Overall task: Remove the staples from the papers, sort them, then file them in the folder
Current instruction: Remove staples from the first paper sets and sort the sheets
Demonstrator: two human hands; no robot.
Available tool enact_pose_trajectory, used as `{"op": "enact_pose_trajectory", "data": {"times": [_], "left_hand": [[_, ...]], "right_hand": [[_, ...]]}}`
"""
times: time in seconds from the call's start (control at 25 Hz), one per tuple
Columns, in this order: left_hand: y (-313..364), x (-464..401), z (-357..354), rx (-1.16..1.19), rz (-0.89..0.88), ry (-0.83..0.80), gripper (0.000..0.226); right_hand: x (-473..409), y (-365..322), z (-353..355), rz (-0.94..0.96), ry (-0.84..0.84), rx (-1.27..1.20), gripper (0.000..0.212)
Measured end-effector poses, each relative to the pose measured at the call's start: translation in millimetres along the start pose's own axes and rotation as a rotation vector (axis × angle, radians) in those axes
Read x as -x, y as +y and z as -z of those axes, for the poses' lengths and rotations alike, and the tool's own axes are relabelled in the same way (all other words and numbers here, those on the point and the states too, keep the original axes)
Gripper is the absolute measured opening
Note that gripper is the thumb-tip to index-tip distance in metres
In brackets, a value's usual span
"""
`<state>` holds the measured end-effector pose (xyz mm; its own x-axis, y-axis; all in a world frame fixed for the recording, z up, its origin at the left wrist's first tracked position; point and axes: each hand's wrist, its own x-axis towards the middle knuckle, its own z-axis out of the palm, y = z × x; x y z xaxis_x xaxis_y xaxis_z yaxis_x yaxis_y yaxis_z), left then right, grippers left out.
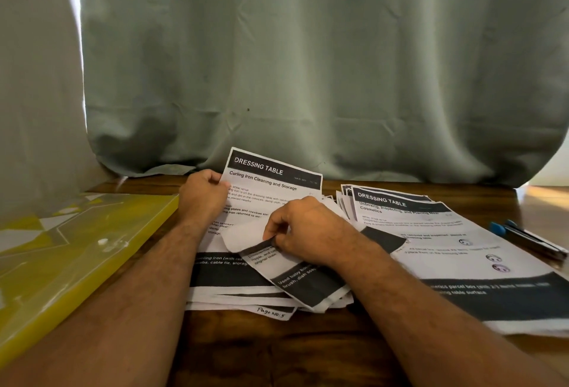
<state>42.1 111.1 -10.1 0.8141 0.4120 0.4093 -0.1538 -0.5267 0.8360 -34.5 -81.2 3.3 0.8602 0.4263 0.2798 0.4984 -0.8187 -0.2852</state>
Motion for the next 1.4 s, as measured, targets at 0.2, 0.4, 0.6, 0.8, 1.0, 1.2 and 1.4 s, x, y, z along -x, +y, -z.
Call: {"op": "enact_pose_trajectory", "data": {"times": [0.2,0.4,0.6,0.8,1.0,1.2,1.4], "left_hand": [[5.1,-2.6,6.3,0.29,0.046,-0.115,0.013],[12.6,3.2,9.5,0.532,0.093,-0.141,0.017],[16.6,9.9,12.0,0.674,0.1,-0.204,0.015],[15.3,14.4,11.7,0.639,0.136,-0.285,0.02],[10.6,12.1,9.5,0.625,0.239,-0.299,0.032],[6.7,10.1,9.9,0.576,0.233,-0.312,0.013],[7.3,3.8,15.1,0.565,0.245,-0.29,0.014]], "right_hand": [[4.4,-2.5,13.8,0.033,0.41,0.108,0.02],[-1.9,7.0,24.0,0.078,0.956,0.155,0.021],[-4.7,-6.5,57.1,0.073,1.068,0.249,0.022],[-8.6,-15.4,59.9,0.021,0.891,0.166,0.023],[-44.8,-27.9,91.0,0.054,0.714,0.191,0.025],[-81.4,-28.4,99.5,-0.06,0.318,0.259,0.017],[-58.8,-2.4,45.2,-0.134,0.453,0.175,0.015]]}}
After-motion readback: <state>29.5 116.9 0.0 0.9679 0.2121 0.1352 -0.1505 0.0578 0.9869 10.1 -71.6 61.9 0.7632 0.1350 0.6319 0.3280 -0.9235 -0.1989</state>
